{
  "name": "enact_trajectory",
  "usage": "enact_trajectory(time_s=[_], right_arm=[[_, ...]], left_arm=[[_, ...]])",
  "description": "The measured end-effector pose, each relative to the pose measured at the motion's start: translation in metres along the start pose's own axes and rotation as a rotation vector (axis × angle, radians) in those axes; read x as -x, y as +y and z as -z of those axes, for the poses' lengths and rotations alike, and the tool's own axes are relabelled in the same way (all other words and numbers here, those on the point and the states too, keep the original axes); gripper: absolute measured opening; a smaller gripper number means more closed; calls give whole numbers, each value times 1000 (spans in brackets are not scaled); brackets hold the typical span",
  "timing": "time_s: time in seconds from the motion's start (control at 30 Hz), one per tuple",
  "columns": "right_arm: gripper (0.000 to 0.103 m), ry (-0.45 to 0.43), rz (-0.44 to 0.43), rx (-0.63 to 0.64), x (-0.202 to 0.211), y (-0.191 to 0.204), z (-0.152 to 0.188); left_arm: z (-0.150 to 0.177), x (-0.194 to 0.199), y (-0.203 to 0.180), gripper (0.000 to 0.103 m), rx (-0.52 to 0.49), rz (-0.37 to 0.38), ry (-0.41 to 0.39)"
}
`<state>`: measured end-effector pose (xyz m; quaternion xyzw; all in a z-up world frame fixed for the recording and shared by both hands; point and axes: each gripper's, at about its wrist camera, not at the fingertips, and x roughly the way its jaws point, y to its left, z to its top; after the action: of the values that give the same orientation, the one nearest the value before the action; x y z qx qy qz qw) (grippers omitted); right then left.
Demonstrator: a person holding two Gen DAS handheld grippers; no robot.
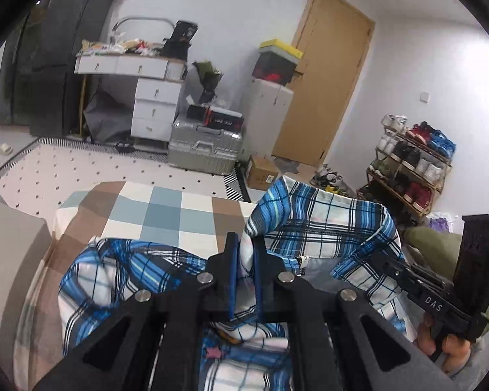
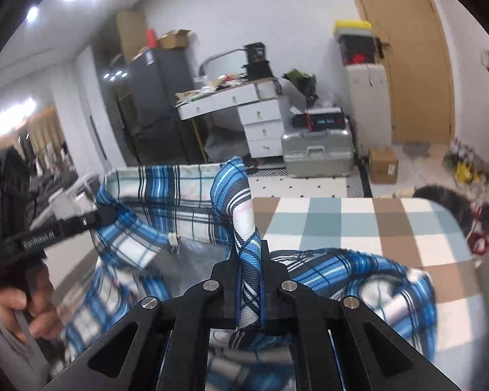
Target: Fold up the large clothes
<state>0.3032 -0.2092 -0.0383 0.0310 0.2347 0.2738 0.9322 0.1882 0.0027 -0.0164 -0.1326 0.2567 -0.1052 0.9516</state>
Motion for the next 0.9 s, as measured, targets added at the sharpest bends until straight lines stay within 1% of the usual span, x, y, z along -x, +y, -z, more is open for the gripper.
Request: enact_trajectory(time_s=[0.13, 0.17, 0.23, 0.3, 0.37, 0.43, 0.53, 0.63, 0.77, 0.8, 0.83, 0.87, 0.9], right_arm=[[7, 5, -9, 118, 41, 26, 29], [7, 12, 0, 157, 51, 32, 38], [7, 25, 7, 189, 66, 41, 56], [7, 51, 28, 194, 72, 45, 71], [7, 76, 48, 195, 73, 46, 83], [7, 98, 45, 183, 74, 47, 92], [8, 137, 45, 171, 81, 51, 106], [9, 186, 54, 130, 84, 51, 120], [12, 279, 105, 53, 78, 41, 142], [14, 291, 105, 38, 79, 39, 146], [21, 316, 106, 26, 76, 37, 148], [27, 347, 111, 22, 75, 35, 150], [39, 353, 108, 20, 76, 33, 151]], left_arm=[[27, 38, -10, 4, -63, 10, -41], [34, 46, -11, 4, -78, 15, -42], [45, 56, -13, 4, -93, 22, -34], [61, 58, -13, 4, -109, 26, 4], [70, 58, -14, 4, -136, -1, 33], [74, 60, -13, 4, -127, -3, 49], [83, 63, -16, 4, -147, -19, 91], [99, 66, -17, 4, -168, -36, 155], [118, 55, -13, 5, -164, -56, 265], [121, 53, -12, 6, -173, -63, 284], [123, 50, -12, 7, -185, -71, 308], [124, 47, -11, 10, -198, -79, 339], [124, 47, -11, 16, -212, -82, 365]])
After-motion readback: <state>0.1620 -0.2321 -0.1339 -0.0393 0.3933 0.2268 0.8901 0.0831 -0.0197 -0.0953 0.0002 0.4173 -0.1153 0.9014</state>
